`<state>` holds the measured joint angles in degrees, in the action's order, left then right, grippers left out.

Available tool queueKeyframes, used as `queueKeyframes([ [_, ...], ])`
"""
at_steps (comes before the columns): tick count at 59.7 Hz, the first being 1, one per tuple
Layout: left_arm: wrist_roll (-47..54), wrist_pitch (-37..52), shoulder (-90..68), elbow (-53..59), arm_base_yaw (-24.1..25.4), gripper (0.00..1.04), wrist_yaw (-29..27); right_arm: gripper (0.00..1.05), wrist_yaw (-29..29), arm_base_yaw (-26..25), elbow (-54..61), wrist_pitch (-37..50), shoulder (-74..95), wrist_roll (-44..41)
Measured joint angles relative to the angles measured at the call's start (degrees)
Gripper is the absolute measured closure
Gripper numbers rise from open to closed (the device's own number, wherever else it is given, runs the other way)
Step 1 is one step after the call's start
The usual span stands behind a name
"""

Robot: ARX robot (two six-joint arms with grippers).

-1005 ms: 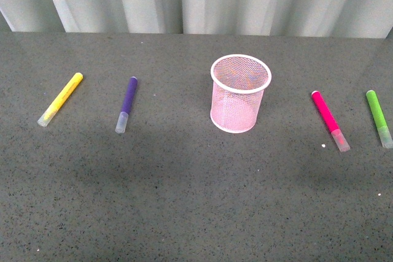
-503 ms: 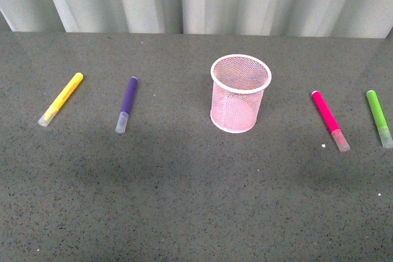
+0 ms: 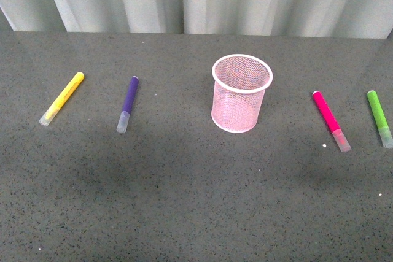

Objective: Insert purple and pink pens into pink cup

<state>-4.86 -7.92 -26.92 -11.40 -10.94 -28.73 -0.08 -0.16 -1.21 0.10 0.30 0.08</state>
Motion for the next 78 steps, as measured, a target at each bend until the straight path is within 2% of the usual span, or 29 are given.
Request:
queueKeyframes([
  [4,0.3,6.5,-9.9,-2.6,-1.3,0.07,-0.6,0.07,0.0,0.0,0.0,0.0,0.0,0.0],
  [11,1.6,16.5,-27.5,-8.9,-1.5,0.07,2.4,0.07,0.1,0.0,0.0,0.0,0.0,0.0],
  [19,2.7,17.7,-41.9,-16.3,0.0,0.07,6.4,0.07,0.0,0.0,0.0,0.0,0.0,0.0],
  [24,3.9,13.8,-50.9,-22.6,2.0,0.07,9.9,0.07,0.0,0.0,0.0,0.0,0.0,0.0],
  [37,8.0,2.1,-62.7,-36.1,3.1,0.07,12.8,0.07,0.0,0.0,0.0,0.0,0.0,0.0],
  [48,7.4,-10.0,-67.6,-46.1,0.0,0.07,17.5,0.07,0.0,0.0,0.0,0.0,0.0,0.0],
  [57,0.9,-19.6,-72.7,-52.3,-4.1,0.07,22.1,0.07,0.1,0.0,0.0,0.0,0.0,0.0],
  [67,-4.8,-20.8,-77.7,-54.6,-7.1,0.07,22.2,0.07,0.1,0.0,0.0,0.0,0.0,0.0],
  [78,-7.4,-14.1,-81.7,-56.5,-9.9,0.07,20.7,0.07,0.0,0.0,0.0,0.0,0.0,0.0],
])
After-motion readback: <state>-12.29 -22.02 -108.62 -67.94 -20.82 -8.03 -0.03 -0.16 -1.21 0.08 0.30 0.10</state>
